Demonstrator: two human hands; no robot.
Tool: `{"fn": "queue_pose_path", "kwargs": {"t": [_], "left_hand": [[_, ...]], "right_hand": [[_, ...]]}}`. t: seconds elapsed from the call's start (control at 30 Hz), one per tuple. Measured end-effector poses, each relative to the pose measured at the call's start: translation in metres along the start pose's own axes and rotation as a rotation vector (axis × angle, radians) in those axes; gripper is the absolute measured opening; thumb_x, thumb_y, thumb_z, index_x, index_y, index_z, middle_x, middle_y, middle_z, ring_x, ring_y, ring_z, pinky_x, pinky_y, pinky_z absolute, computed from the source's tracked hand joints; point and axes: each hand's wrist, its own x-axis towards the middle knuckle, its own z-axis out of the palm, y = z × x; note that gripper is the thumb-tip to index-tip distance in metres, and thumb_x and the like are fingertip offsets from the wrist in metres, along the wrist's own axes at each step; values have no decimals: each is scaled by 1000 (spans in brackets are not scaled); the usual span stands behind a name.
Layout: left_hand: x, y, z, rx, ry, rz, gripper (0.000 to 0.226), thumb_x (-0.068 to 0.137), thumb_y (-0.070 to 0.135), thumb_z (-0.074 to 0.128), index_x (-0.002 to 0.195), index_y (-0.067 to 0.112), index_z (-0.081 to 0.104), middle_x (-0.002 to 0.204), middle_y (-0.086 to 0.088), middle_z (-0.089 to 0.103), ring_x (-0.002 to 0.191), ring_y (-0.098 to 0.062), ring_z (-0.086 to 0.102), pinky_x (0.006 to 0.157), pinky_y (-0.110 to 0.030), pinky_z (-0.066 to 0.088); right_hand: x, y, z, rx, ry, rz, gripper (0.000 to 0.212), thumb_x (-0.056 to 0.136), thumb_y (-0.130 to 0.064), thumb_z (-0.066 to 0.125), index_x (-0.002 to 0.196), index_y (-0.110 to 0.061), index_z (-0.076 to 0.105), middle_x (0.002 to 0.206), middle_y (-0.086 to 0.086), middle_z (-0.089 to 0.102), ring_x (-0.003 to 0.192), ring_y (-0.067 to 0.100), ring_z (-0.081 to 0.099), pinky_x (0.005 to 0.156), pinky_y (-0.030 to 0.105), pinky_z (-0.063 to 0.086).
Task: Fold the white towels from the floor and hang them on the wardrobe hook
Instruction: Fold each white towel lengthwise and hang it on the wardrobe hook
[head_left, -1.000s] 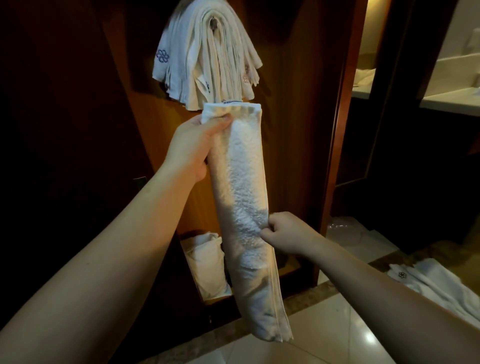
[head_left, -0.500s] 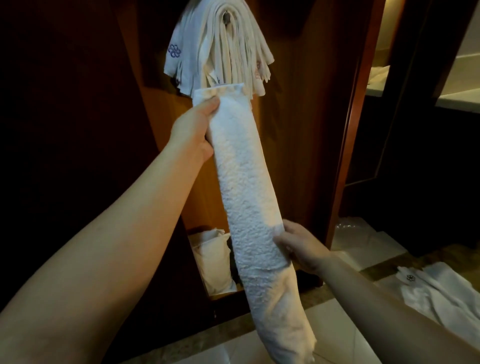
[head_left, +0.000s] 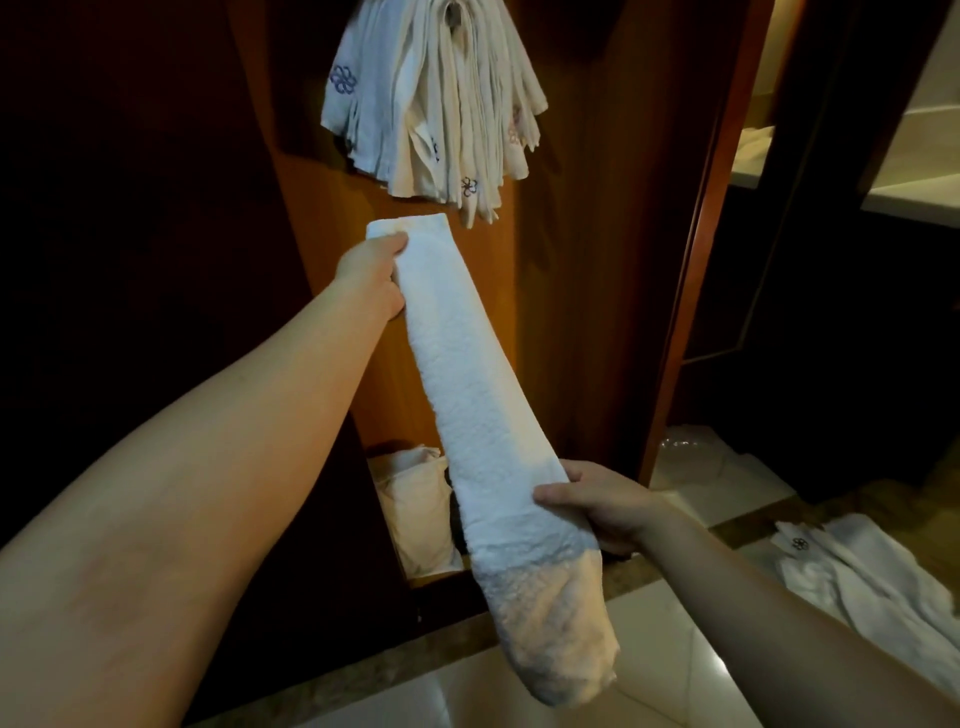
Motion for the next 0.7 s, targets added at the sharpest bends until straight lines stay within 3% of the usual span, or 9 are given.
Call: {"fn": "queue_pose_path", "kwargs": {"t": [0.1, 0.23, 0.37, 0.5, 0.6, 0.7], "left_hand": [[7, -5, -3, 23, 16, -15, 50, 89, 13, 76, 133, 7, 55, 87, -10, 63, 76, -25, 63, 83, -44, 55], [17, -15, -10, 46, 39, -54, 52, 89, 17, 76, 135, 8, 54, 100, -11, 66, 80, -26, 63, 85, -46, 56], [25, -39, -22, -12, 50, -141, 29, 98, 17, 65, 124, 11, 54, 96, -11, 65, 80, -26, 65, 65, -42, 57], [22, -90, -34, 189, -120, -307, 15, 106, 20, 50, 110, 8, 58, 104, -13, 64, 86, -24, 62, 65, -33, 57], [10, -128, -44, 296, -287, -425, 30, 108, 28, 43, 106, 3, 59, 105, -21, 59, 89, -29, 60, 83, -38, 51], [-9, -149, -45, 256, -243, -329, 39, 107, 42, 44, 97, 10, 63, 88, -12, 63, 79, -26, 59, 80, -38, 49]], "right_hand": [[-2, 1, -6, 35, -50, 54, 56, 64, -33, 96, 113, -12, 78, 124, 16, 70, 116, 31, 67, 97, 42, 55], [-8, -8, -3, -50, -43, 36, 46, 67, -37, 91, 105, -14, 80, 115, 10, 74, 108, 25, 70, 87, 33, 57], [-16, -30, 4, -57, 37, -58, 42, 69, -37, 80, 102, -11, 78, 111, 12, 75, 104, 28, 71, 86, 36, 57], [-20, -62, 15, -27, 80, -173, 24, 82, -29, 72, 96, -14, 82, 108, 11, 77, 99, 25, 74, 76, 31, 60], [-12, -81, 21, 61, 149, -265, 25, 90, -31, 67, 106, -15, 79, 113, 11, 76, 106, 26, 73, 78, 31, 60], [-2, -93, 21, 112, 280, -315, 29, 98, -25, 63, 122, -9, 67, 115, 13, 75, 106, 27, 73, 76, 33, 61]]}}
